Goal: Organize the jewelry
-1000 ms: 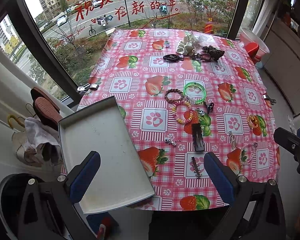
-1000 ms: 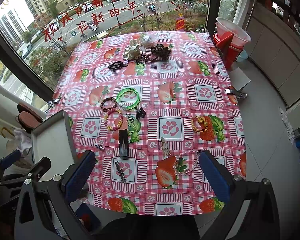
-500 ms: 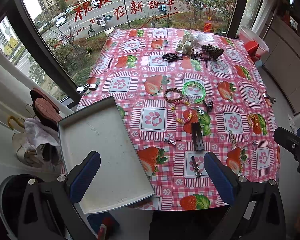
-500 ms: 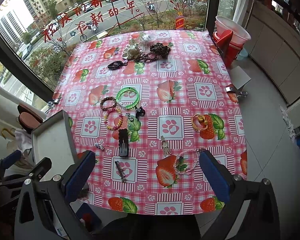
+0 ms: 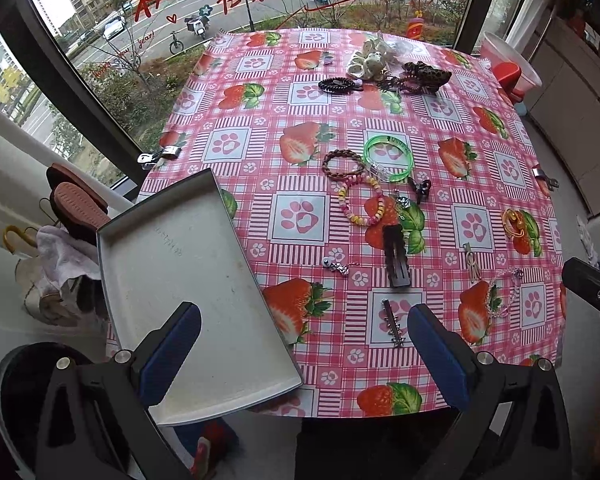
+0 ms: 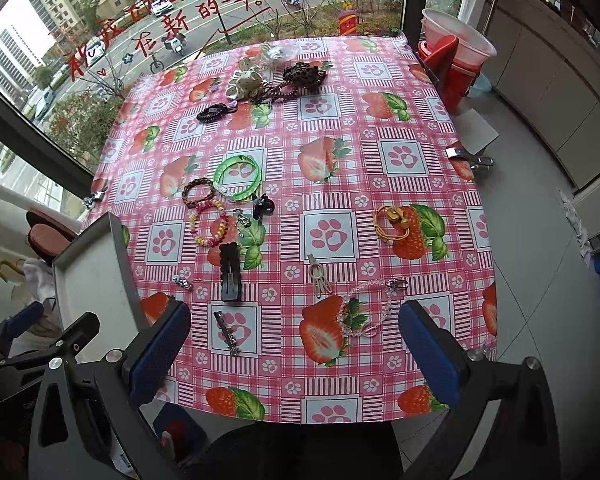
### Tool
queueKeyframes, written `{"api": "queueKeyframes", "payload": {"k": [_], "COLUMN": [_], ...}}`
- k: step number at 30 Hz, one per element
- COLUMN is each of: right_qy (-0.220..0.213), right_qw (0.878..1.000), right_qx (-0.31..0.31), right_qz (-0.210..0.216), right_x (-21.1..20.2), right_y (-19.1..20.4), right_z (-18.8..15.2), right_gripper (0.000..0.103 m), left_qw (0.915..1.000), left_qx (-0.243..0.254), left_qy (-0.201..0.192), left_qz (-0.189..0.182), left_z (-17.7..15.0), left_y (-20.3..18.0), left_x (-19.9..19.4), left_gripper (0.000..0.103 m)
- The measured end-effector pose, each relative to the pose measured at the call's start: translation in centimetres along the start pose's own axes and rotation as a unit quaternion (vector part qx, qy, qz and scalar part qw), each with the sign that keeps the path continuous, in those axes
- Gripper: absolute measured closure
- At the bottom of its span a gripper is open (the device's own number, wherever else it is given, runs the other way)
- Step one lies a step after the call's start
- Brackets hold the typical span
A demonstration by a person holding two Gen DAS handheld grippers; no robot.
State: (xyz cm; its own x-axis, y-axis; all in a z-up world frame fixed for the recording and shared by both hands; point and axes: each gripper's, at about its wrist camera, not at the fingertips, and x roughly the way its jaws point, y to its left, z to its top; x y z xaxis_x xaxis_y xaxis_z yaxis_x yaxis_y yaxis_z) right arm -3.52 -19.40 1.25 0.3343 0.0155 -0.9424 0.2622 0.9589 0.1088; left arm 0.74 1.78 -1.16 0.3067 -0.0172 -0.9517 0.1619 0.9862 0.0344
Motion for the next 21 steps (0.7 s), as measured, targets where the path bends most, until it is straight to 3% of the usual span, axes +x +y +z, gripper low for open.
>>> {"api": "queueKeyframes", "payload": {"k": [15,21], "right_qy": [0.084,0.095], "right_qw": [0.996,0.994], "right_qx": [0.038,0.043], "right_qz": [0.000,-0.013], "right_x": [7.6,11.1], "right_y": [-6.7,-8.9], "right_z": [1.4,3.0], "right_gripper": [0.000,0.000], "left_qw": [0.9977,0.9972], "left_qx": [-0.018,-0.026], "left_qy": [0.063,0.069], "left_qz": [-0.015,-0.011], "left_z": [3.3,5.5], "left_y": [-2.2,-2.8], "left_x": [8.8,12.6], "left_gripper": [0.000,0.000]}}
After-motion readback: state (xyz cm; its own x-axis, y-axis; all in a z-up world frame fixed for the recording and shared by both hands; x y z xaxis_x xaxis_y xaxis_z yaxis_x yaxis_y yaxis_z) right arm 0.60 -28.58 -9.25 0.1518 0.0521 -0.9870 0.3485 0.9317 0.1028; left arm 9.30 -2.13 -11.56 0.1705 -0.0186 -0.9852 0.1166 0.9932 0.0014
